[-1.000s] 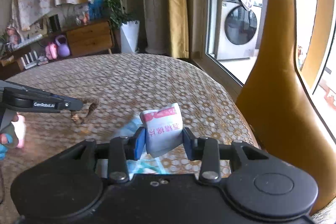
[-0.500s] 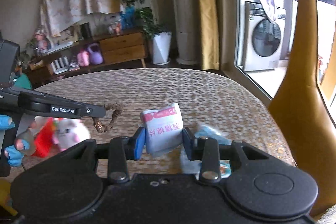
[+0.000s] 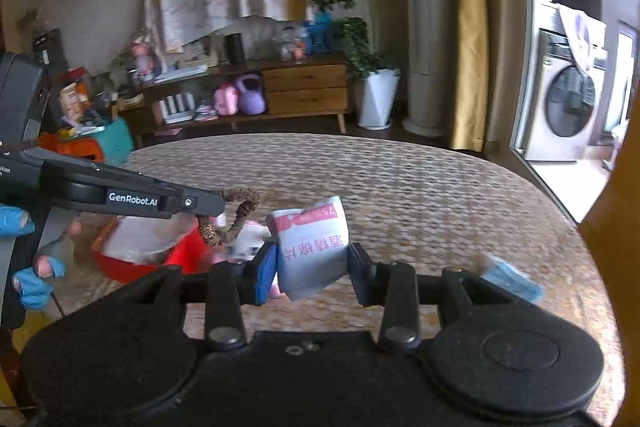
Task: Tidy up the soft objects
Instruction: 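Carry the hair tie and sachet toward the red box, then lower the hair tie and sachet into the red box and open both tools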
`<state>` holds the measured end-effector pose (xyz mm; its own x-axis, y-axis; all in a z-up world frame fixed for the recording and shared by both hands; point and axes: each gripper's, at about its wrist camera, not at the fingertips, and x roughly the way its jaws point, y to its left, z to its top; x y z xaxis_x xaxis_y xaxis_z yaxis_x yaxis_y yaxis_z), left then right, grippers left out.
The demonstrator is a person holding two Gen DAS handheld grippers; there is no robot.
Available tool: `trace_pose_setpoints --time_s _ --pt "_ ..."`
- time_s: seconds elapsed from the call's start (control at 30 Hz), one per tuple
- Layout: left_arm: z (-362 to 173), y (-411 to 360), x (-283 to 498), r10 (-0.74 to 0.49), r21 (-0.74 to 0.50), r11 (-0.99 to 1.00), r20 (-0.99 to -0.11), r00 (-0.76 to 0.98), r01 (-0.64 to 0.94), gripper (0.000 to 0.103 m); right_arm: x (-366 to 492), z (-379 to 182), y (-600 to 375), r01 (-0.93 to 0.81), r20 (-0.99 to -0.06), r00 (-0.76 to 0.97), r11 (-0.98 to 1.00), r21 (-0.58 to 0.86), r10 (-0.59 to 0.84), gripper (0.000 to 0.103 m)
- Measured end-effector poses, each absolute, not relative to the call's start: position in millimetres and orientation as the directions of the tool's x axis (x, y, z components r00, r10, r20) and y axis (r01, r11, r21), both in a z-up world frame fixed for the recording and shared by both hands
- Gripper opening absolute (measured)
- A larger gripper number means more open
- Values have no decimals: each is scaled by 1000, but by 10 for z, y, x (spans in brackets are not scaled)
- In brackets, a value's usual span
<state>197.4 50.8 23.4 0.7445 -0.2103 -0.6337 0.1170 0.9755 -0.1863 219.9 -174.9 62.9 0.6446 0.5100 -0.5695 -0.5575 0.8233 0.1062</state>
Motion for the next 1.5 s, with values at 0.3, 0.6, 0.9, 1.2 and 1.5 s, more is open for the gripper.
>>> trace_pose_setpoints --time_s 0.3,0.6,0.9,1.2,1.5 --pt "262 1171 1668 -142 -188 982 -624 769 30 10 2024 650 -1050 -648 -574 574 753 117 583 38" --pt "187 1721 1541 -80 -176 983 -638 766 -45 10 1990 521 -394 -700 -603 517 705 110 607 38" --pt "-43 2147 1574 -34 -160 982 -676 736 -101 10 2083 296 179 -725 -647 477 682 92 595 38" --pt "-361 2469 1644 2 -150 975 -724 690 -161 10 2305 7 661 -736 -698 440 672 80 565 38" --pt "-624 2644 1739 32 -120 974 -764 644 -191 10 2449 -275 1068 -758 -745 409 651 45 528 39"
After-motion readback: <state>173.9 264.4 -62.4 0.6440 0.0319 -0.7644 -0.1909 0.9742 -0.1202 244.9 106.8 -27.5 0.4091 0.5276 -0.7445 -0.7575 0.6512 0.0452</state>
